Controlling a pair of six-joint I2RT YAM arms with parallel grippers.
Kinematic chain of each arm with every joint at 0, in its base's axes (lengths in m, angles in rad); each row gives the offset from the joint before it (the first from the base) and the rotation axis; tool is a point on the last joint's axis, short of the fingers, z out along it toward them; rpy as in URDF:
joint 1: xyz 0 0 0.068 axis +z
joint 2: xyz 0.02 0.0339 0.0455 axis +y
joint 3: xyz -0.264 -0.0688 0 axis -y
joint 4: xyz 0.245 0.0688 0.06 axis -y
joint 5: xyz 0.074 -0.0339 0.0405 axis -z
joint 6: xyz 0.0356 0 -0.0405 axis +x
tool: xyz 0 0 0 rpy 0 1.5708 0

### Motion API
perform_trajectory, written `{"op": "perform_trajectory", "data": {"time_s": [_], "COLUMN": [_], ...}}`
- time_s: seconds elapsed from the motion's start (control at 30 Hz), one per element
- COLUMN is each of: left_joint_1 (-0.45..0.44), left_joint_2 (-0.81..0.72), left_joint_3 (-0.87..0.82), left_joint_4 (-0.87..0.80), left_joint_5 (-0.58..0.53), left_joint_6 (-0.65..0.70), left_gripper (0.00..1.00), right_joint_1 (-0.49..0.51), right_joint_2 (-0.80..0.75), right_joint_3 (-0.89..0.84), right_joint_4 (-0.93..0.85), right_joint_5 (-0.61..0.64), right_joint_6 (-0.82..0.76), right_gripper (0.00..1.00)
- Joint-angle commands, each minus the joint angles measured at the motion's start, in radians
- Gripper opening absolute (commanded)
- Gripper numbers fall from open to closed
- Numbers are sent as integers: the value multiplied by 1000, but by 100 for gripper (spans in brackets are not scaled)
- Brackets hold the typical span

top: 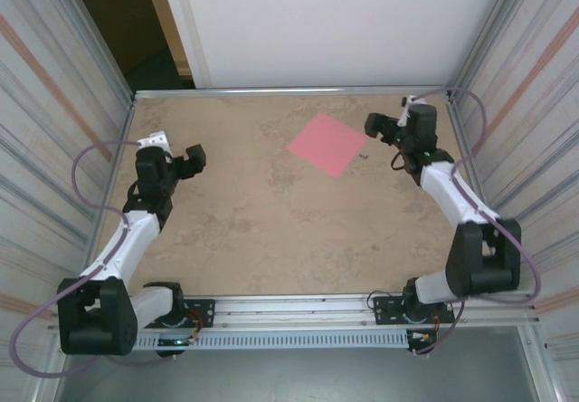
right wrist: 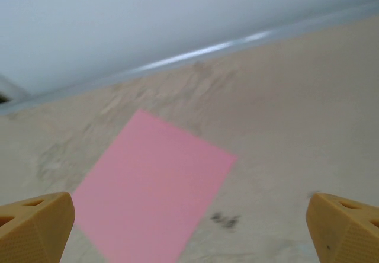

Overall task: Fold a paper plane with a square sheet of paper (pick it up from the middle)
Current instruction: Move the square sheet of paper to the center of the table.

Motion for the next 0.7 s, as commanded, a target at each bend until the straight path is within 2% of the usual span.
{"op": "perform_trajectory", "data": {"time_s": [0.0, 0.1, 0.27, 0.67], "left_joint_1": [-6, -7, -7, -13], "left_joint_2": [45, 93, 150, 199], "left_joint_3": [35, 51, 84, 98], "left_joint_4": [-121, -101, -91, -117], "left_joint_5": [138, 217, 304, 359], "left_joint_6": [-112, -117, -110, -118], "left_gripper": [99, 99, 99, 99], "right_joint_1": [63, 149, 210, 232], "right_joint_2": [141, 238, 396, 653], "right_joint_3": [96, 154, 262, 523], "right_joint_4": [-152, -131, -91, -213], "right_joint_5": [-133, -88, -172, -162], "right_joint_6": [128, 168, 279, 330], "right_gripper": [95, 96, 98, 99]}}
